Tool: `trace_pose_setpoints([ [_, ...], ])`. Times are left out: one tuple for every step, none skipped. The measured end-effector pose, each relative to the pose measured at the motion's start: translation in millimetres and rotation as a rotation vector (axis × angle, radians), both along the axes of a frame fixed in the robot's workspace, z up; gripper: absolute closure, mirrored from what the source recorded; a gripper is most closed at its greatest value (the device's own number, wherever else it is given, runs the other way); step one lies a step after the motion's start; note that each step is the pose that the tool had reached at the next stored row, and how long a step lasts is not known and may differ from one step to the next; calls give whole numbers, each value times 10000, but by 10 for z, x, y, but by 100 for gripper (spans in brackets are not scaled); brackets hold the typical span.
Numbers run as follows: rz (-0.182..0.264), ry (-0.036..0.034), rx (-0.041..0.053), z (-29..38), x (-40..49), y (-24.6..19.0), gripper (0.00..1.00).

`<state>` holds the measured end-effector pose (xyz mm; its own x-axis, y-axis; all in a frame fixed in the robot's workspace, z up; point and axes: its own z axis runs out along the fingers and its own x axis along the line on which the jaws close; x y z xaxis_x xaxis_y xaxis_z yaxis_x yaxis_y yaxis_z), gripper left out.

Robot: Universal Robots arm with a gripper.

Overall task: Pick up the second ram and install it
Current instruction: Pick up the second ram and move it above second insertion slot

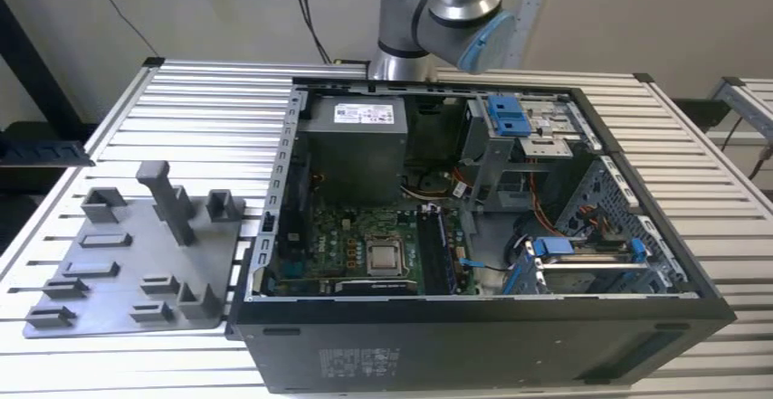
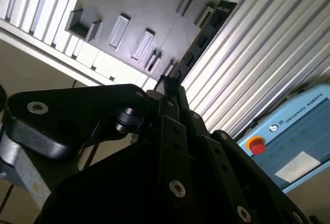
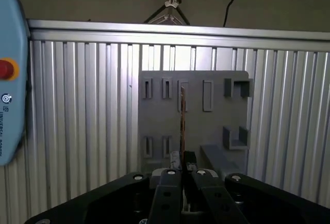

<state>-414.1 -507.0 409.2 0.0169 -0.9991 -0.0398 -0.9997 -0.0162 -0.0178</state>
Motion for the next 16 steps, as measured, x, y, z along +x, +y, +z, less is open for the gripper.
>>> trace_pose_setpoints([
  [-1, -1, 0, 1, 0, 0, 86],
  [-1, -1, 0, 3, -1, 0, 86],
  [0, 0, -1, 5, 0, 0, 86],
  [-1, 1, -2, 7, 0, 0, 86],
  [-1, 1, -1, 8, 0, 0, 86],
  [0, 1, -1, 9, 1, 0, 86],
  [-1, 1, -1, 10, 4, 1, 86],
  [0, 3, -2, 11, 12, 1, 86],
  [0, 3, -2, 10, 25, 0, 86],
  [0, 2, -2, 10, 43, 0, 86],
  [0, 2, -3, 10, 64, 0, 86],
  [0, 1, -3, 9, 88, 0, 86],
  [0, 1, -3, 9, 117, 0, 86],
  [0, 1, -4, 9, 140, 0, 86],
  [0, 1, -4, 9, 160, 0, 86],
  [0, 2, -4, 10, 182, 0, 86],
])
